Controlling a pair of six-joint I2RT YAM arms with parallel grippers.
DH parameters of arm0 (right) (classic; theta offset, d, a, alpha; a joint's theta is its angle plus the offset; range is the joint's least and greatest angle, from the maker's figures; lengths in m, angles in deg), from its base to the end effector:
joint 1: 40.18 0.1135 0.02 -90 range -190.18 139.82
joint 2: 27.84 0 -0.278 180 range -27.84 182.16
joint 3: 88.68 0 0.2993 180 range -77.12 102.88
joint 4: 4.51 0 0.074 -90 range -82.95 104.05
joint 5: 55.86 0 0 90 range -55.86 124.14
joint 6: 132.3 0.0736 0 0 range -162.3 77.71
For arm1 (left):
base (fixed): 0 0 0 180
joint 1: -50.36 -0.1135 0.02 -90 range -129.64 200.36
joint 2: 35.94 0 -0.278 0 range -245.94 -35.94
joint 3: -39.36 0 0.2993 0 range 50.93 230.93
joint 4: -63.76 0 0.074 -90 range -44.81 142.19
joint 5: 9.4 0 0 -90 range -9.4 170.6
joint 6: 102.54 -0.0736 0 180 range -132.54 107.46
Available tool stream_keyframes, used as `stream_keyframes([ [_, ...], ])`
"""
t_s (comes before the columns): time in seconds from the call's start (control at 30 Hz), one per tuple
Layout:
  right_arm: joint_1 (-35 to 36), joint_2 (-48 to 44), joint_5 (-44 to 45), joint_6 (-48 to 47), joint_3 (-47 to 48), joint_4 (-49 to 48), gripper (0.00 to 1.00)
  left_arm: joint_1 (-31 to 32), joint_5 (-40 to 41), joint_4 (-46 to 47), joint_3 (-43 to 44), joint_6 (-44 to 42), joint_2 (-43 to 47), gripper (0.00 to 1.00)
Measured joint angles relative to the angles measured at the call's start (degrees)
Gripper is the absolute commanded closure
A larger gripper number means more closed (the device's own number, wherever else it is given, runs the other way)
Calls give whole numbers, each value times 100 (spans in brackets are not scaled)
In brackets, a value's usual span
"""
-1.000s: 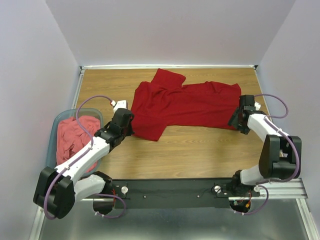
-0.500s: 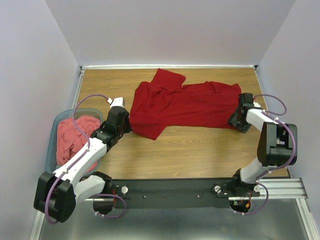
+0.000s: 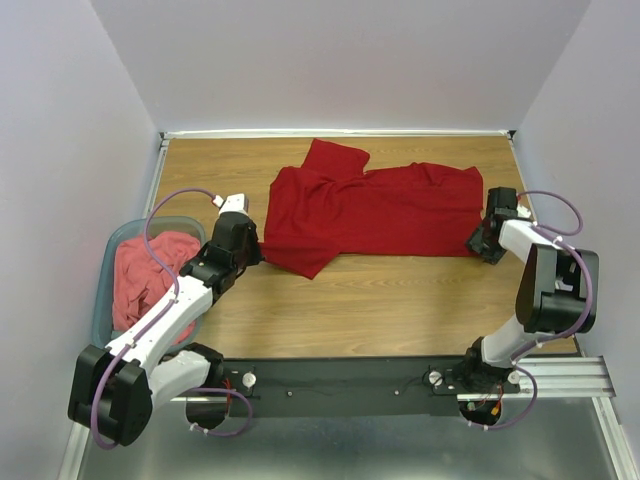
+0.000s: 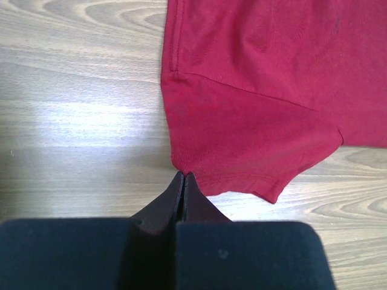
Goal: Fold and stack the t-shirts
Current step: Flatten the tshirt out
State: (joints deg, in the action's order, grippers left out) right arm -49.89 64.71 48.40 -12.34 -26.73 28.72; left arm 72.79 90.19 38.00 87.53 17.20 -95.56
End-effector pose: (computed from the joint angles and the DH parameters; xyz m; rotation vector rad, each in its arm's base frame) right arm 0.3460 -0.0776 0.1084 0.9687 2.4591 -0.2174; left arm 0.2723 -0.0991 0.2053 -0.2344 2.2159 -0.3181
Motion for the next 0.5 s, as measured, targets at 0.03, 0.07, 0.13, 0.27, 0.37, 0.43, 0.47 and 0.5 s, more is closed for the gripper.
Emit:
stream_keyframes([
  [0.03, -2, -9, -11, -4, -2, 0, 41, 0, -2, -2, 0, 2, -2, 100],
  [0.07, -7, -33, -42, -9, -24, -15, 39, -4, -4, 0, 0, 0, -2, 100],
  [0.13, -11, -116, -68, -9, -81, -2, 37, -11, -4, 0, 0, 0, -2, 100],
  [0.27, -15, -321, -66, -44, -94, 48, 37, -24, -4, -2, 0, -2, -2, 100],
  [0.37, -15, -492, -63, -90, -85, 48, 36, -24, -7, 0, 0, -4, -2, 100],
  [0.43, -15, -501, -66, -105, -72, 46, 37, -24, -9, 0, 0, -7, -2, 100],
  [0.47, -17, -485, -66, -105, -72, 48, 37, -24, -9, 0, 0, -9, -2, 100],
  [0.5, -17, -466, -68, -105, -72, 50, 37, -24, -11, 0, 0, -9, -2, 100],
])
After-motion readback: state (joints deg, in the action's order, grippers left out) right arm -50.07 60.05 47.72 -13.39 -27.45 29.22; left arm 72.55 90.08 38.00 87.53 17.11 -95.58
